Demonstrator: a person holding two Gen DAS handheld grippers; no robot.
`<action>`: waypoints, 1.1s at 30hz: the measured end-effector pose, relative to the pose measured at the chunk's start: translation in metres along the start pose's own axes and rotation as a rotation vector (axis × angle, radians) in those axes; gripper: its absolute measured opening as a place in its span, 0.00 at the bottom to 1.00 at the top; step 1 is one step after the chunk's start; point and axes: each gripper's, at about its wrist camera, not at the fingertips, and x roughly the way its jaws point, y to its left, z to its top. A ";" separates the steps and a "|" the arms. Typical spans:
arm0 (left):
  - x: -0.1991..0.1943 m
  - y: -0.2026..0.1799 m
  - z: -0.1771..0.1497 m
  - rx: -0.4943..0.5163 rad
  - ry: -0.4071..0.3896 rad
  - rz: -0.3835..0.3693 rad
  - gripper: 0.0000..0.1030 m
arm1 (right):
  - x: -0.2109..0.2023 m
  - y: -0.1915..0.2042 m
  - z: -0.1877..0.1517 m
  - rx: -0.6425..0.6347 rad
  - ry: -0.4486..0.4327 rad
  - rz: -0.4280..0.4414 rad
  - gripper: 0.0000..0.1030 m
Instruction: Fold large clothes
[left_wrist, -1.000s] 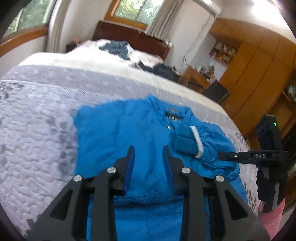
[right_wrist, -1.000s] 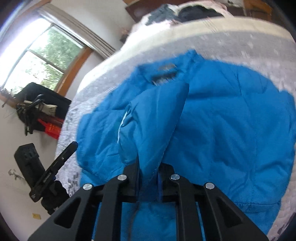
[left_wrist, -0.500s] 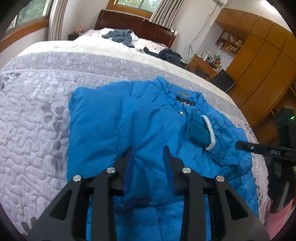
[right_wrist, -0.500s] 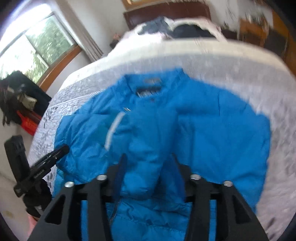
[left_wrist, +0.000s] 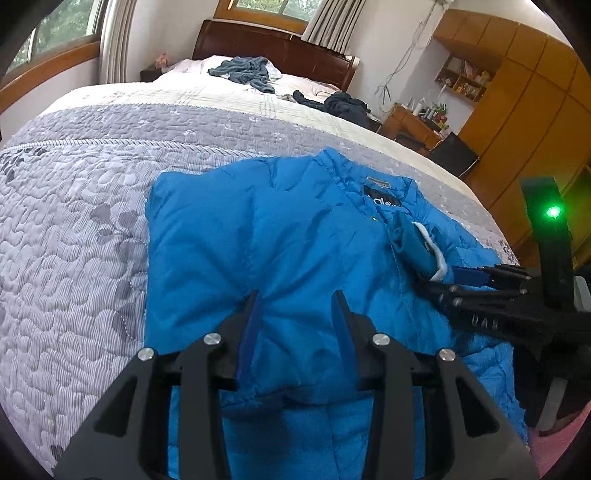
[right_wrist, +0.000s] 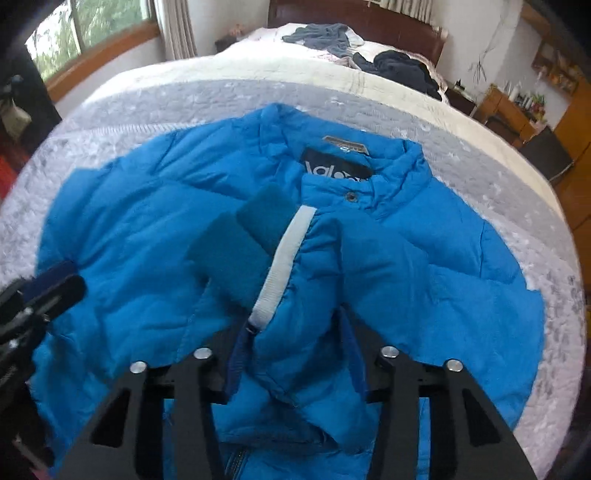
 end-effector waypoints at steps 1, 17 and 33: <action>0.001 0.001 0.000 0.000 0.000 -0.001 0.37 | -0.005 -0.010 -0.002 0.030 -0.005 0.043 0.28; 0.004 -0.006 -0.002 0.009 0.001 0.025 0.37 | -0.063 -0.189 -0.075 0.434 -0.063 0.156 0.34; 0.003 -0.029 -0.003 0.063 0.016 0.077 0.43 | -0.042 -0.200 -0.078 0.405 -0.091 0.170 0.37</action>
